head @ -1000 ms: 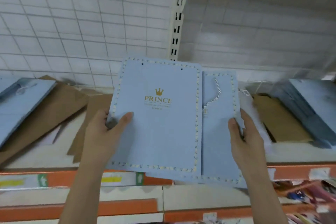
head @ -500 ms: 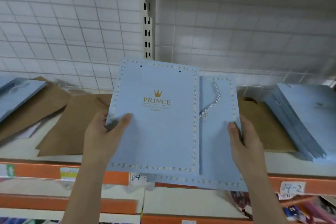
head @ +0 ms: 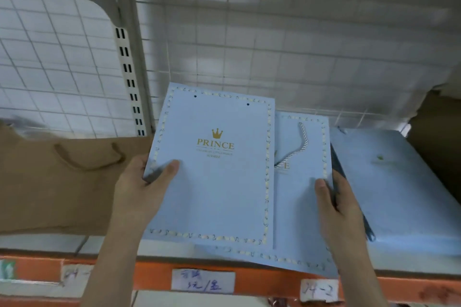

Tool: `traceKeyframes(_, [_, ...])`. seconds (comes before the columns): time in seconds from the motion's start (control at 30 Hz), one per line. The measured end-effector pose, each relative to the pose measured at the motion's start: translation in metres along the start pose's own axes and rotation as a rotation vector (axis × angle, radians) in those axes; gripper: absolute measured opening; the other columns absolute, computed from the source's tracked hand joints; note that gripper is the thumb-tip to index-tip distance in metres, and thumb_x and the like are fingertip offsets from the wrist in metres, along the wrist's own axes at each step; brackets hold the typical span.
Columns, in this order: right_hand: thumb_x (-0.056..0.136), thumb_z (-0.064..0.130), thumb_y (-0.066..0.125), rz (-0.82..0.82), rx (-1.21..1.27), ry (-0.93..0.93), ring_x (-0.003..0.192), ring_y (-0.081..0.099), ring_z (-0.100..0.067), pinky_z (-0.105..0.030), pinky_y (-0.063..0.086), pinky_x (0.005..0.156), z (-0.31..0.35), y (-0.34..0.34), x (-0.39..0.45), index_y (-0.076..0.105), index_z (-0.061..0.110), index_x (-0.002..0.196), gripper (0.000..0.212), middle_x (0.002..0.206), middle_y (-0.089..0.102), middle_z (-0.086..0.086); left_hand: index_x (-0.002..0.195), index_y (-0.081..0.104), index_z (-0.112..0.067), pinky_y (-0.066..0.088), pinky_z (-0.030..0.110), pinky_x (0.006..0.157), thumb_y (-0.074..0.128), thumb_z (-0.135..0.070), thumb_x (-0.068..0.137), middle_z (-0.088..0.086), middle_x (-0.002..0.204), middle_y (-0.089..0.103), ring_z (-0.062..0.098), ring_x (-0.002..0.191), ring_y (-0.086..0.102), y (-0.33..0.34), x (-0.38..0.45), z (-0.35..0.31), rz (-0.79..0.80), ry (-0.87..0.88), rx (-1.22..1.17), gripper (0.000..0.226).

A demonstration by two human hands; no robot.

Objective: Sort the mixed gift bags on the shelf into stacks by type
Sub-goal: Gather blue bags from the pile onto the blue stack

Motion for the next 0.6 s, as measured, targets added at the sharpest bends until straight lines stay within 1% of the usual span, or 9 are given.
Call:
traceKeyframes(0.1, [0.095,0.036,0.043,0.038,-0.017,0.026,0.062,0.051,-0.017,-0.03,0.041,0.055,-0.025,-0.044,0.031,0.044,0.027,0.132,0.039,0.089,0.062,-0.019,0.097,0.06,-0.013,0.045,0.021,0.049,0.067,-0.024,0.083,-0.006,0.076,0.064,0.005,0.061,0.06,0.054,-0.026,-0.007,-0.056,0.015,-0.034,0.02])
traceKeyframes(0.13, [0.094,0.038,0.043,0.051,-0.02,0.017,0.061,0.051,-0.017,-0.03,0.041,0.055,-0.032,-0.058,0.04,0.044,0.028,0.133,0.04,0.086,0.062,-0.02,0.097,0.061,-0.015,0.045,0.02,0.051,0.067,-0.024,0.083,-0.007,0.077,0.066,0.003,0.064,0.061,0.07,-0.035,-0.009,-0.064,0.021,-0.041,0.017])
traceKeyframes(0.23, [0.094,0.036,0.044,0.073,-0.024,-0.038,0.053,0.046,-0.008,-0.023,0.039,0.053,-0.049,-0.1,0.068,0.049,0.027,0.128,0.035,0.062,0.055,0.004,0.089,0.062,-0.025,0.045,0.015,0.053,0.066,-0.022,0.084,-0.016,0.067,0.068,-0.004,0.062,0.061,0.111,-0.059,-0.017,-0.08,0.05,-0.036,0.006])
traceKeyframes(0.27, [0.095,0.034,0.045,0.069,-0.02,-0.044,0.054,0.047,-0.006,-0.021,0.039,0.053,-0.054,-0.114,0.079,0.05,0.025,0.126,0.034,0.063,0.056,0.009,0.086,0.062,-0.027,0.044,0.01,0.051,0.066,-0.021,0.084,-0.023,0.065,0.067,-0.008,0.061,0.06,0.122,-0.066,-0.021,-0.085,0.06,-0.04,0.007])
traceKeyframes(0.33, [0.094,0.034,0.046,0.053,-0.003,-0.055,0.073,0.058,-0.01,-0.027,0.043,0.065,-0.062,-0.142,0.102,0.05,0.023,0.127,0.035,0.083,0.065,0.006,0.08,0.057,-0.033,0.042,0.003,0.049,0.065,-0.02,0.084,-0.034,0.062,0.062,-0.016,0.058,0.057,0.142,-0.079,-0.029,-0.11,0.056,-0.056,0.016])
traceKeyframes(0.37, [0.094,0.034,0.047,0.037,0.002,-0.069,0.083,0.06,-0.014,-0.031,0.044,0.069,-0.066,-0.156,0.113,0.051,0.025,0.127,0.034,0.092,0.066,0.004,0.08,0.054,-0.035,0.042,0.003,0.049,0.066,-0.019,0.084,-0.034,0.061,0.062,-0.017,0.058,0.056,0.15,-0.085,-0.032,-0.128,0.043,-0.075,0.02])
traceKeyframes(0.43, [0.095,0.033,0.046,0.02,-0.004,-0.077,0.093,0.058,-0.015,-0.032,0.041,0.075,-0.073,-0.181,0.132,0.052,0.028,0.126,0.032,0.101,0.063,0.007,0.09,0.055,-0.035,0.044,0.011,0.054,0.068,-0.02,0.082,-0.024,0.063,0.065,-0.012,0.06,0.059,0.162,-0.096,-0.033,-0.179,0.006,-0.119,0.022])
traceKeyframes(0.5, [0.095,0.034,0.044,0.03,-0.055,-0.028,0.095,0.053,-0.015,-0.031,0.038,0.079,-0.084,-0.198,0.15,0.051,0.029,0.127,0.033,0.108,0.057,0.007,0.104,0.054,-0.032,0.043,0.019,0.06,0.069,-0.022,0.081,-0.019,0.077,0.063,-0.004,0.071,0.059,0.172,-0.107,-0.032,-0.226,-0.021,-0.123,0.029])
traceKeyframes(0.6, [0.095,0.037,0.044,0.064,-0.204,0.025,0.089,0.051,-0.021,-0.035,0.041,0.078,-0.107,-0.208,0.171,0.052,0.019,0.125,0.036,0.11,0.059,-0.005,0.107,0.052,-0.029,0.042,0.022,0.059,0.068,-0.02,0.083,-0.012,0.08,0.061,0.002,0.072,0.057,0.183,-0.119,-0.033,-0.253,-0.024,-0.108,0.031])
Point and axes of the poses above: each hand's wrist, its own x-axis towards the middle knuckle, its own y-axis out of the palm, z = x × y, the point moved 2 cm from there along x, towards the middle knuckle
